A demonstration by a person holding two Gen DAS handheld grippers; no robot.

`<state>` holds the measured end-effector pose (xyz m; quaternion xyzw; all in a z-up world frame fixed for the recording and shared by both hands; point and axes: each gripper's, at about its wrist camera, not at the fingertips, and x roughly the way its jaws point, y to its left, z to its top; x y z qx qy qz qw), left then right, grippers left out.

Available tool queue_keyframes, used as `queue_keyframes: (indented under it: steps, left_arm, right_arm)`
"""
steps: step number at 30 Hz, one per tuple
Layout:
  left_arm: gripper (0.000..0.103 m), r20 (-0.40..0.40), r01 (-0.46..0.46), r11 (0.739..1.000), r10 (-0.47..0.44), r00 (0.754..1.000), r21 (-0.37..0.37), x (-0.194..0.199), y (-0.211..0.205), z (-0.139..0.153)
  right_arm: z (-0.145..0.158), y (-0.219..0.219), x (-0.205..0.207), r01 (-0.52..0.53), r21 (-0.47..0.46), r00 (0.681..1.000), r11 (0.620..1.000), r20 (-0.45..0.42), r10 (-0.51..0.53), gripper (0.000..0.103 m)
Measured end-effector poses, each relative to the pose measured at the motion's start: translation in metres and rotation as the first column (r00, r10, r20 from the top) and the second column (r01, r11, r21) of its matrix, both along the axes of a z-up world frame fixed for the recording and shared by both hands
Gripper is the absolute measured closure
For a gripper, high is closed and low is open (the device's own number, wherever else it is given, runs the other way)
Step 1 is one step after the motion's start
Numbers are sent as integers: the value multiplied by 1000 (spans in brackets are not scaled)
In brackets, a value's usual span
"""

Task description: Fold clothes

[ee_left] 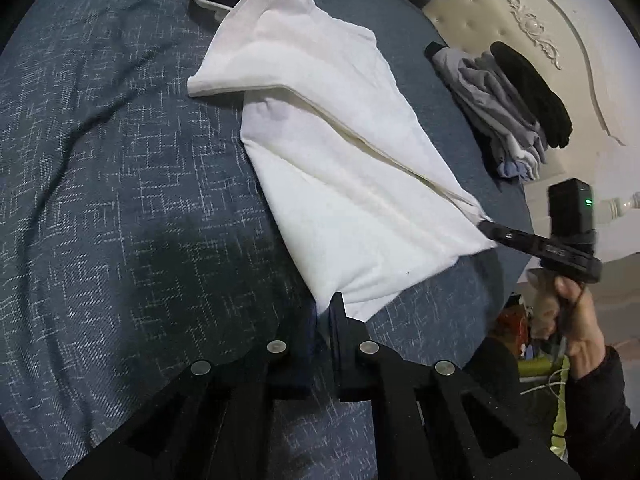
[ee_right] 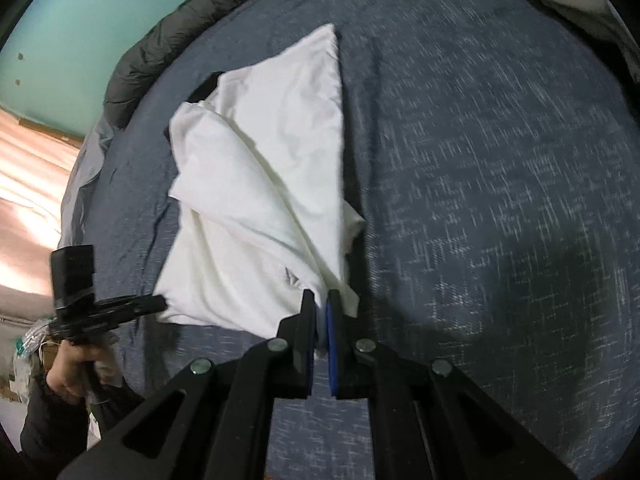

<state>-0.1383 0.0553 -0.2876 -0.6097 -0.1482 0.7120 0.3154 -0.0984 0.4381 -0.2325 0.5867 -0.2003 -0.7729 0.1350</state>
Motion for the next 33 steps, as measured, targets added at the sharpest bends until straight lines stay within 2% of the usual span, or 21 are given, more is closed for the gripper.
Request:
queue_keyframes:
  steps: [6,9,11,13,16,18,20,24,28,33]
  left_arm:
    - [97,23,16,1000,-15,1000,-19,-2,7,-16]
    - [96,21,3,1000,-3,1000,-3,0,6,-18]
    - [96,14,-4,1000,4,1000,7,2,1,-18]
    - [94,-3,-10,1000,10,1000,15,2,-2,-15]
    - [81,-46,-50,999,51,998,18,2,-15,-6]
    - [72,-75,-90,996,92,993,22,-1,-27,-1]
    - [71,-98,-119,993,120,988,16,-5,-35,2]
    - [71,-167,-167,986,165,972,-1,-6,-51,9]
    - [70,-207,-206,978,199,958,-10,-6,-63,5]
    - [70,-224,-237,972,231,947,1,-7,-79,2]
  right_arm:
    - [-13,3,-2,-1,29,1000,1000,-16,2,98]
    - [-12,4,-1,-11,23,1000,1000,-19,11,97]
    - [-9,4,1,-38,34,999,999,-14,39,96]
    - [4,4,4,-53,88,997,995,-51,58,92]
    - [25,4,5,-57,141,992,988,-107,72,86]
    - [42,-6,-1,-82,157,981,984,-160,107,75]
    - [55,-31,-12,-141,205,965,969,-192,181,73]
    - [56,-91,-35,-248,287,928,925,-203,312,72]
    - [46,-147,-57,-308,283,906,908,-203,371,70]
    - [30,-213,-81,-373,417,856,829,-189,481,70]
